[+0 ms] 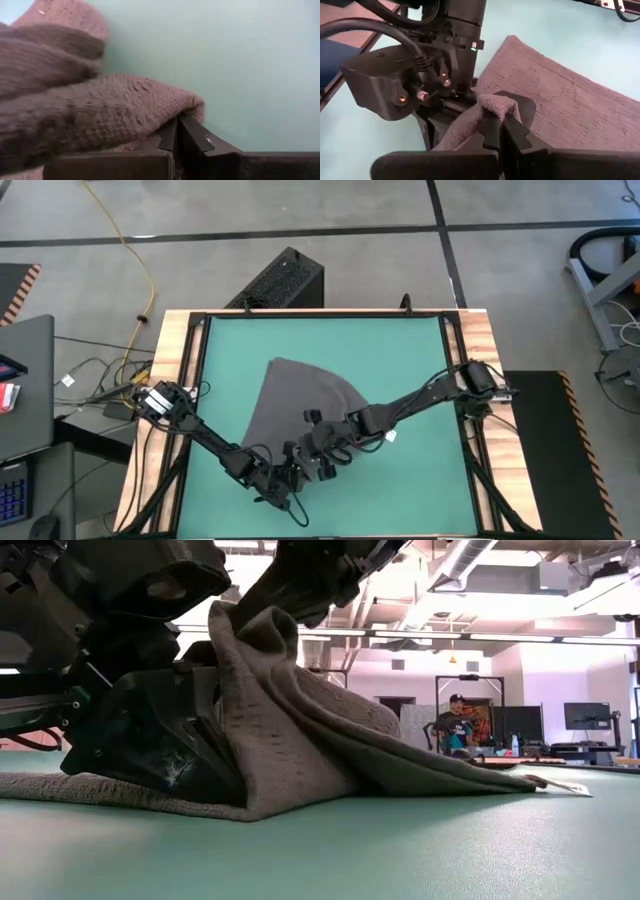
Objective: Roll towel
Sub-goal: Fold the gray towel
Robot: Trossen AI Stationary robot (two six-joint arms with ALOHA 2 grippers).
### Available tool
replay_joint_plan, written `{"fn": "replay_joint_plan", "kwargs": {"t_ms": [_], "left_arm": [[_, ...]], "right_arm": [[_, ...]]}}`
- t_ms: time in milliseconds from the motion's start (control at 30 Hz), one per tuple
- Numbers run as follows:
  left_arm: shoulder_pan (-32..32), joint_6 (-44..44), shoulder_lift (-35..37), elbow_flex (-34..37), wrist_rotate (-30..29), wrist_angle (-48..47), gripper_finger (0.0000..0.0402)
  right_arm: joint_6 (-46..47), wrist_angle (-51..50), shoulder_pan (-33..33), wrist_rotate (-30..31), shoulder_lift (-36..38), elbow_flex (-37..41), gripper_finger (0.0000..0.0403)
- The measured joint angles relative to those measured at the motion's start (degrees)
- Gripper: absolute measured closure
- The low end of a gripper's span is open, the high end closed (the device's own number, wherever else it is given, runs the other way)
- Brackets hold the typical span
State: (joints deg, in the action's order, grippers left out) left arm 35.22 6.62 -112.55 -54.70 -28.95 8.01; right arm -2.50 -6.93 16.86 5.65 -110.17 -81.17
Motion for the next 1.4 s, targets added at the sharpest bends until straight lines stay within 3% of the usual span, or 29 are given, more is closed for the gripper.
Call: {"fn": "replay_joint_plan", "kwargs": {"t_ms": [233, 500, 700, 933, 1400], "left_arm": [[0.4, -2.2, 2.8, 0.1, -2.4, -1.6, 0.0401], [2.4, 4.2, 9.6, 0.1, -3.5, -10.5, 0.0401], [5.6, 16.7, 11.3, 0.1, -10.5, -29.7, 0.0401], [8.5, 26.2, 11.3, 0.7, -11.6, -38.5, 0.0401], [9.2, 25.8, 5.3, 0.4, -10.4, -32.7, 0.0401]], "right_arm": [[-1.7, 0.7, -0.5, -0.6, 0.7, 0.0, 0.0387], [-2.1, -1.4, 0.2, -1.3, 0.7, 0.0, 0.0387], [-2.0, -2.7, 0.3, -1.2, 0.7, 0.0, 0.0387], [-1.6, -2.8, 0.4, -1.2, 0.7, 0.0, 0.0387], [-2.0, 0.9, 0.4, -1.2, 0.7, 0.0, 0.0387]]}}
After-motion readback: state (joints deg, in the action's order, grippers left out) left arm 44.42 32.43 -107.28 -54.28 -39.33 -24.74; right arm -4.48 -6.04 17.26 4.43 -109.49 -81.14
